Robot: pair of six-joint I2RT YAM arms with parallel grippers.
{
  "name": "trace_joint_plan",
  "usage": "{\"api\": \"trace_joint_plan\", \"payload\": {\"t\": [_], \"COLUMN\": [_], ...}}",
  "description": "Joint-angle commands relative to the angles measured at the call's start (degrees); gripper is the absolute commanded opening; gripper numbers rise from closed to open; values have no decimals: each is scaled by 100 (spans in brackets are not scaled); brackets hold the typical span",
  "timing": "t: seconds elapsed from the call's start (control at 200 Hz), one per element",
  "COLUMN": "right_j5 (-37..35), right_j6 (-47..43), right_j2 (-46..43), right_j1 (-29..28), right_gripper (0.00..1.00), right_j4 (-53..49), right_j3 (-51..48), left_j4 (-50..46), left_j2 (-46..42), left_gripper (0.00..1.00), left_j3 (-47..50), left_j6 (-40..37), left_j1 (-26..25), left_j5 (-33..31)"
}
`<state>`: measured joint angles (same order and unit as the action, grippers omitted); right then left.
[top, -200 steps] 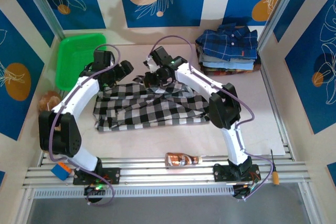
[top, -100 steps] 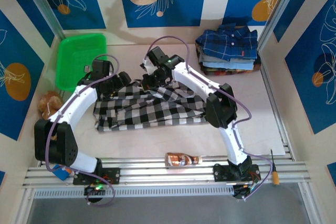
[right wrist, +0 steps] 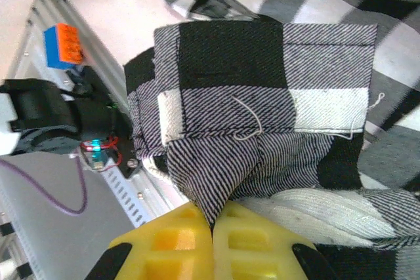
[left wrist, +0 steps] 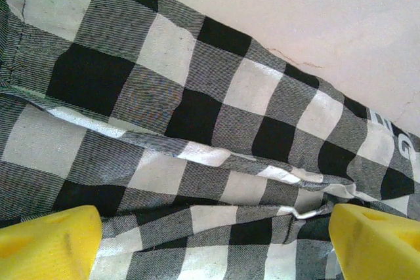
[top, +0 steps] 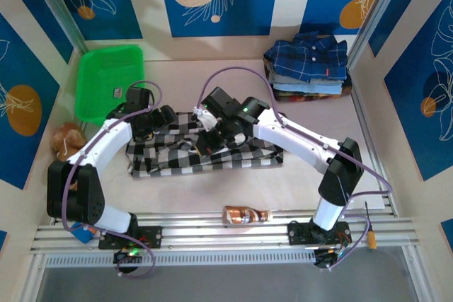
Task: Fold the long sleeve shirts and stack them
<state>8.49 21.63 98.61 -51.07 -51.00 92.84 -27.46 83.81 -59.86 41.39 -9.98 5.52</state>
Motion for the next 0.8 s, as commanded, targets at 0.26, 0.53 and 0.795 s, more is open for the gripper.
{"api": "trace_joint_plan", "payload": {"t": [0.26, 0.53, 0.795], "right_j5": [-1006, -510, 251], "right_j6": [-17, -561, -593], "right_j2": [1051, 2245, 3364], "right_j1": [704, 810, 544], "right_gripper": [5, 9, 46], "right_j4": [77, -25, -391], "right_j3": [879, 1931, 2942], "left_j4": [33, 16, -196], "left_j2": [127, 59, -36], "left_gripper": [89, 89, 91], "left_j3": [17, 208, 2], "left_j6": [-370, -388, -481], "left_j1": [44, 42, 70], "left_j5": [90, -60, -491]}}
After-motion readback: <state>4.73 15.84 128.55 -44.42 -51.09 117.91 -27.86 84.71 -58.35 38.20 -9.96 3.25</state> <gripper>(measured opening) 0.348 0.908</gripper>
